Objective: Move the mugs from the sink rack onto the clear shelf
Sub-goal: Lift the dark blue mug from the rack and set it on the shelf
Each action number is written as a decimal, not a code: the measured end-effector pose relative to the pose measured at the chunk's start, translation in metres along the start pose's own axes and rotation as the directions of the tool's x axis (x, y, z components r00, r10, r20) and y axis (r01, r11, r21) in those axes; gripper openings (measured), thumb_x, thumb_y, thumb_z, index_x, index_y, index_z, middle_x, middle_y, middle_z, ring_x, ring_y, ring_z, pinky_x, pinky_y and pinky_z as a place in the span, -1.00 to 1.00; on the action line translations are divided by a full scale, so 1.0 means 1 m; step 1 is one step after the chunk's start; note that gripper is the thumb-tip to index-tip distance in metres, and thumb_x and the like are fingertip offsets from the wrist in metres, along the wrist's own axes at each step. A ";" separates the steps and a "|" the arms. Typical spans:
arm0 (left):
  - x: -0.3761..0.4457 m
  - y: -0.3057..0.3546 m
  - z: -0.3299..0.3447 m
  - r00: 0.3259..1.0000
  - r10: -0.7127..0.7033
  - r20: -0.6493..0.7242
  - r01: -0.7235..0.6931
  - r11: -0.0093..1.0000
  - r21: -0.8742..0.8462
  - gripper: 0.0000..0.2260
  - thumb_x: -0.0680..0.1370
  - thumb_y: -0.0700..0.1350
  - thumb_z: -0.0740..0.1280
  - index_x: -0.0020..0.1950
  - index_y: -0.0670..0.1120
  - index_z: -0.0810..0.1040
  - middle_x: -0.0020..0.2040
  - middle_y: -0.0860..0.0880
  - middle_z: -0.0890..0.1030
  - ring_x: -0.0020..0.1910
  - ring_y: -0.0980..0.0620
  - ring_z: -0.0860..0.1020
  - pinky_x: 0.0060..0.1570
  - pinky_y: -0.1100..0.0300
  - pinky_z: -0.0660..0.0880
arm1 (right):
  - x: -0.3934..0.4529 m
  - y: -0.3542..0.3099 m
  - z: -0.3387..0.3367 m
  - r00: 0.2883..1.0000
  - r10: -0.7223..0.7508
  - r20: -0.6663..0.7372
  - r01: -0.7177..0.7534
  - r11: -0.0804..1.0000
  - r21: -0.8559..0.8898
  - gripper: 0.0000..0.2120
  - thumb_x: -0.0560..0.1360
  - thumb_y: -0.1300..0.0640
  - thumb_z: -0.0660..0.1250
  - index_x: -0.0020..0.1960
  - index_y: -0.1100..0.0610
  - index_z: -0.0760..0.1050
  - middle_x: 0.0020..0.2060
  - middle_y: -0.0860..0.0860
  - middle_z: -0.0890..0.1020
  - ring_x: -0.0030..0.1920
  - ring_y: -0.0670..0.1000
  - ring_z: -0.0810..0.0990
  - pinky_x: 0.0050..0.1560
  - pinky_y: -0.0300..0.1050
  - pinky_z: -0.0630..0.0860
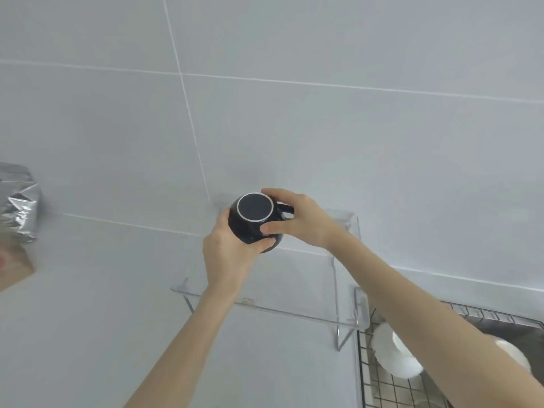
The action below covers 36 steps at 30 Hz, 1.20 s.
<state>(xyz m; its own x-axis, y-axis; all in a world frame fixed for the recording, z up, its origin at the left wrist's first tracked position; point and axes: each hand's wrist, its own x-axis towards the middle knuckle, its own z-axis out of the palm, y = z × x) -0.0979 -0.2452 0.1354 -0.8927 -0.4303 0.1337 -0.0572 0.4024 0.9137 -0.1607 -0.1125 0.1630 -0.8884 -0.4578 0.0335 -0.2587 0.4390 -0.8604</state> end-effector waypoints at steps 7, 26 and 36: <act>0.037 -0.042 0.002 0.999 -0.001 -0.039 0.004 0.997 0.074 -0.35 0.15 -0.04 0.57 0.20 0.00 0.46 0.10 0.07 0.63 0.02 0.07 0.55 -0.06 0.28 0.37 | 0.048 0.023 0.032 0.997 0.015 0.072 -0.021 0.996 0.083 -0.47 0.32 0.26 0.47 0.27 0.11 0.45 0.16 0.05 0.60 0.21 0.02 0.53 0.32 -0.03 0.42; 0.050 -0.059 0.025 1.000 -0.003 -0.027 0.006 0.994 0.112 -0.23 0.41 -0.09 0.42 0.49 -0.16 0.07 0.53 -0.12 0.17 0.50 -0.04 0.16 0.37 0.26 0.18 | 0.077 0.022 0.032 0.990 0.037 0.136 -0.049 0.995 0.083 -0.49 0.35 0.30 0.43 0.28 0.15 0.46 0.23 0.09 0.58 0.20 -0.03 0.51 0.19 -0.39 0.41; 0.049 -0.046 0.022 0.999 -0.021 0.046 0.013 0.986 0.164 -0.18 0.45 -0.13 0.38 0.49 -0.25 -0.09 0.55 -0.21 -0.09 0.54 -0.09 -0.09 0.49 0.03 0.05 | 0.057 0.022 0.030 0.998 0.042 -0.043 -0.045 0.997 -0.059 -0.40 0.41 0.16 0.40 0.41 0.11 0.30 0.39 0.04 0.42 0.40 -0.01 0.35 0.24 -0.36 0.21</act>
<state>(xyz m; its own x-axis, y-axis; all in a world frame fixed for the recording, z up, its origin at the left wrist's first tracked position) -0.1485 -0.2670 0.0912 -0.9111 -0.4007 0.0967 -0.1411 0.5237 0.8401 -0.2053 -0.1525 0.1309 -0.9141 -0.4049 0.0194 -0.2409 0.5042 -0.8293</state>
